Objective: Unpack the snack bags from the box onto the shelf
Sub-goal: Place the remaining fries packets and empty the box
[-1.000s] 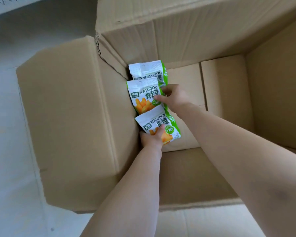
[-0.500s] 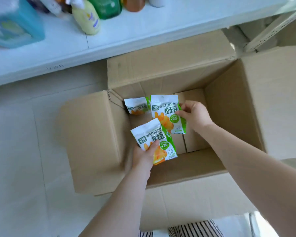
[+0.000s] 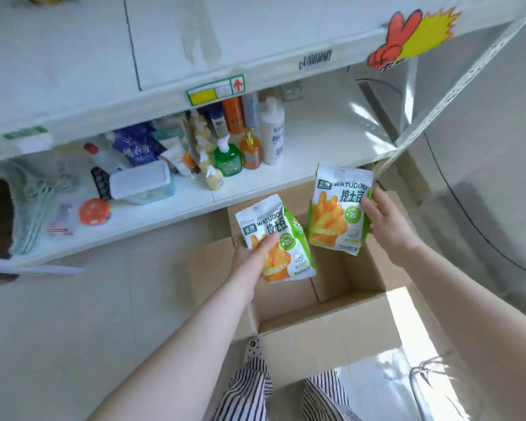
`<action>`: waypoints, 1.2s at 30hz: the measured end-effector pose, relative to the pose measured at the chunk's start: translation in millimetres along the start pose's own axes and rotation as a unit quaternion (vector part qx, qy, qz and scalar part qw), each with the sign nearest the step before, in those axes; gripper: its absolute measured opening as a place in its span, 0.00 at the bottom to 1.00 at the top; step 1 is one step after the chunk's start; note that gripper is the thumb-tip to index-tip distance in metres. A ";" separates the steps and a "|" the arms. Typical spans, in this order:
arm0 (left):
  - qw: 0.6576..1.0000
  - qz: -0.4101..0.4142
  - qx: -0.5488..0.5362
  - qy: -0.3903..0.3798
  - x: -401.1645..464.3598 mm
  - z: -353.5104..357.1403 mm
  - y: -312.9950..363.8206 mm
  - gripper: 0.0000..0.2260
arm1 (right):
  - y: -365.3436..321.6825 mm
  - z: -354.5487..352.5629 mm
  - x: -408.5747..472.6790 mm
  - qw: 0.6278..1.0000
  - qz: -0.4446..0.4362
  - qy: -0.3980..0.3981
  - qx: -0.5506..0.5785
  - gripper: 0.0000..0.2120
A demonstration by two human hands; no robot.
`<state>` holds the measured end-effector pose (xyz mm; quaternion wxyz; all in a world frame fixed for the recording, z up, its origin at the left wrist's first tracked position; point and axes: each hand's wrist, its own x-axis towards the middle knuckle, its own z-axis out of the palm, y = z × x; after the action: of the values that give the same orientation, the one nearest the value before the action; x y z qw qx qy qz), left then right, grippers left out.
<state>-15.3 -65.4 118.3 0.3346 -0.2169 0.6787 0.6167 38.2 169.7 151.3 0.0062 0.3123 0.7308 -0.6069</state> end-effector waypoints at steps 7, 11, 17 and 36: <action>0.995 0.059 0.041 -0.066 -97.4 -34.5 90.9 0.15 | -105.9 15.1 -105.7 0.999 -0.018 0.040 0.001 0.13; 0.983 0.007 0.057 -0.173 -154.3 -56.1 123.7 0.22 | -138.9 25.3 -161.7 0.999 0.000 0.023 0.027 0.29; 0.957 0.065 0.074 -0.274 -208.8 -92.4 129.2 0.40 | -163.0 19.6 -217.9 0.995 -0.041 0.041 0.076 0.31; 0.959 0.244 0.049 -0.134 -241.0 -270.8 159.2 0.25 | -257.1 167.8 -264.7 0.979 -0.112 -0.138 0.105 0.13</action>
<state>-14.1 -336.8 406.6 0.2713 0.0566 0.6894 0.6693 69.8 -116.2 437.0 0.0063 0.1411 0.6856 -0.7142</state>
